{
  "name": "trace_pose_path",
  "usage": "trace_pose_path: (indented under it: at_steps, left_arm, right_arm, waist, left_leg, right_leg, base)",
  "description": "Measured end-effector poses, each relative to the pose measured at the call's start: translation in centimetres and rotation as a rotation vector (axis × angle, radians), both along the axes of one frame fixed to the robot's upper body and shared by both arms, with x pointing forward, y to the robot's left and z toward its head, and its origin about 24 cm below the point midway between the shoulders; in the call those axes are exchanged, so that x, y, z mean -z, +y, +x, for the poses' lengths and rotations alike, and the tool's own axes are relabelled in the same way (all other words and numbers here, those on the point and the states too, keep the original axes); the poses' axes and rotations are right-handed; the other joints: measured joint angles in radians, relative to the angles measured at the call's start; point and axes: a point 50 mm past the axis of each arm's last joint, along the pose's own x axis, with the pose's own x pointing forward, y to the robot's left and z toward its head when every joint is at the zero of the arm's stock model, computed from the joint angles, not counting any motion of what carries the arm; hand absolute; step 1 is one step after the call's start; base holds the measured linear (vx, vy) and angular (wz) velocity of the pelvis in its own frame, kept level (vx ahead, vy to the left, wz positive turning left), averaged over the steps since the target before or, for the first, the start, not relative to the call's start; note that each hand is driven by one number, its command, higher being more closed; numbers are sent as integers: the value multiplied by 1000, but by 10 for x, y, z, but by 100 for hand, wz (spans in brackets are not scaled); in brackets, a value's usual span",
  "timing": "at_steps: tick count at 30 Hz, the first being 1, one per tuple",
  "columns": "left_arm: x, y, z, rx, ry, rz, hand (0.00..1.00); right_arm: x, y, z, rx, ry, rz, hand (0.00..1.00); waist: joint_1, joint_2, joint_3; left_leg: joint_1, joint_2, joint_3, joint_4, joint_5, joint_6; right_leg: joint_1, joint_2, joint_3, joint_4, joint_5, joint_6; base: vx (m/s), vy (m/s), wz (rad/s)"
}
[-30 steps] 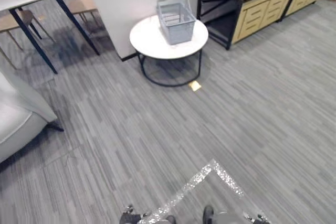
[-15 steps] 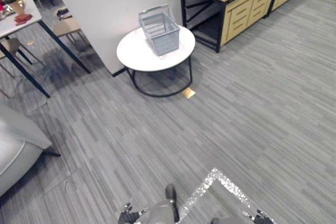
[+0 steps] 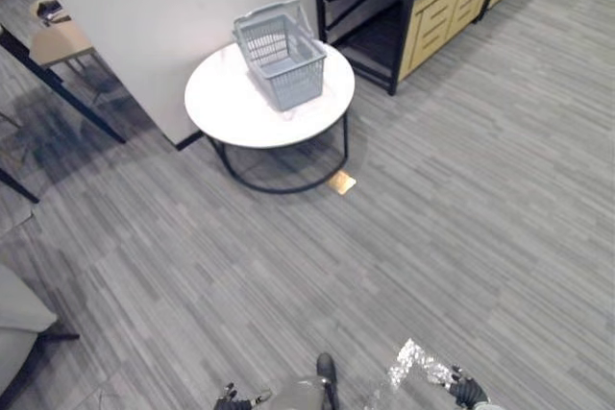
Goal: Pick vegetable in the basket
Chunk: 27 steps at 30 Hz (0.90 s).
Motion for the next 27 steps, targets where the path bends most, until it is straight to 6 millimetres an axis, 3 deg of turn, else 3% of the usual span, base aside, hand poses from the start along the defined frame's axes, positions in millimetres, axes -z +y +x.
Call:
trace_pose_path:
  at_steps: [1,3,5,6,7,9,11,12,14,15,17,18,20,21,22,23,24,27]
  left_arm:
    - [-2,-2,5,21,-20,2,0]
    - [-5,-4,14,48,-56,5,0]
    - [-8,-9,21,88,-84,3,0]
    - [-8,-9,22,90,-85,3,0]
    - [-8,-9,25,90,-92,4,0]
    - [-9,-9,29,73,-104,4,0]
    - [-11,-8,35,59,-120,11,0]
    - [-11,-10,37,52,-126,8,0]
    - [-11,-12,39,21,-135,2,0]
    - [-11,-14,38,1,-133,-4,0]
    - [-8,-23,36,-13,-130,-30,0]
    - [-7,-31,36,-23,-132,-52,0]
    - [-5,-41,33,-36,-126,-81,0]
    - [-5,-42,33,-40,-133,-85,0]
    - [-6,-41,36,-46,-144,-85,0]
    - [-7,-40,37,-47,-151,-83,0]
    - [-8,-40,39,-45,-164,-81,0]
    - [-11,-38,41,-42,-183,-80,0]
  right_arm:
    - [0,-2,-2,-1,-1,-5,0]
    - [-1,-5,-4,-3,-1,-6,0]
    - [-1,-7,-6,-35,9,-21,0]
    - [-1,-7,-6,-41,10,-21,0]
    - [-1,-6,-5,-49,5,-22,0]
    - [-3,-6,1,-74,-10,-33,0]
    - [-3,-4,1,-68,-12,-34,0]
    - [-2,-5,0,-54,-9,-42,0]
    - [-2,-5,-2,-24,-10,-43,0]
    - [-2,-7,-5,-13,-1,-53,0]
    - [-2,-11,-6,3,0,-65,0]
    - [-3,-14,-4,12,-2,-73,0]
    - [-4,-15,0,1,-5,-86,0]
    - [-4,-15,-1,5,-3,-86,0]
    - [-3,-15,-4,6,12,-88,0]
    - [-2,-15,-6,4,16,-88,0]
    - [-2,-15,-8,2,22,-88,0]
    - [-2,-13,-6,-10,16,-89,0]
  waist:
    - [-3,-1,1]
    - [-13,11,9]
    - [-29,25,24]
    - [-31,25,24]
    - [-45,22,26]
    - [-52,29,28]
    - [-53,26,30]
    - [-53,26,32]
    - [-56,20,40]
    - [-56,25,46]
    - [-53,54,45]
    - [-47,73,39]
    - [-49,80,39]
    - [-50,81,40]
    - [-52,83,44]
    - [-50,80,47]
    - [-47,66,56]
    - [-42,68,57]
  left_leg:
    - [37,-9,-1,-5,-21,9]
    - [109,-17,-24,-23,-46,19]
    - [243,-12,-45,-84,-66,27]
    - [254,-11,-49,-87,-70,26]
    - [285,-4,-63,-98,-83,26]
    - [303,23,-76,-95,-107,8]
    - [323,48,-111,-97,-126,-27]
    - [337,59,-136,-103,-135,-41]
    - [371,71,-181,-115,-162,-82]
    - [411,96,-216,-122,-191,-105]
    - [439,130,-242,-114,-193,-113]
    - [421,155,-254,-59,-179,-130]
    - [340,173,-274,88,-138,-161]
    - [294,183,-286,191,-109,-205]
    - [213,196,-308,382,-12,-274]
    - [187,200,-310,452,43,-294]
    - [140,216,-297,588,96,-302]
    - [28,257,-189,752,42,-258]
  right_leg:
    - [-43,-11,-12,126,79,17]
    - [-113,-19,-70,322,52,-18]
    - [-198,-20,-226,414,-88,-92]
    - [-208,-20,-244,404,-100,-96]
    - [-245,-17,-307,331,-128,-120]
    - [-291,19,-358,100,-126,-118]
    - [-295,56,-353,-269,-85,-80]
    - [-291,67,-322,-435,-24,-77]
    - [-270,67,-273,-564,25,-56]
    - [-261,72,-275,-510,91,-63]
    - [-270,90,-297,-410,88,-75]
    - [-272,104,-315,-373,50,-131]
    - [-255,115,-341,-366,9,-149]
    - [-235,118,-358,-366,-7,-152]
    - [-184,120,-386,-363,-41,-168]
    - [-159,120,-391,-363,-55,-175]
    - [-106,119,-399,-366,-84,-187]
    - [2,120,-418,-410,-119,-190]
  base:
    - [284,108,7]
    - [278,73,12]
    - [266,25,14]
    - [227,-21,21]
    - [185,-75,26]
    - [253,-119,27]
    - [313,-184,45]
    - [424,-270,54]
    - [501,-364,75]
    - [470,-382,83]
    - [458,-347,52]
    - [525,-377,27]
    - [472,-337,25]
    - [412,-277,43]
    - [494,-302,43]
    - [484,-244,39]
    - [388,-152,21]
    - [319,-63,20]
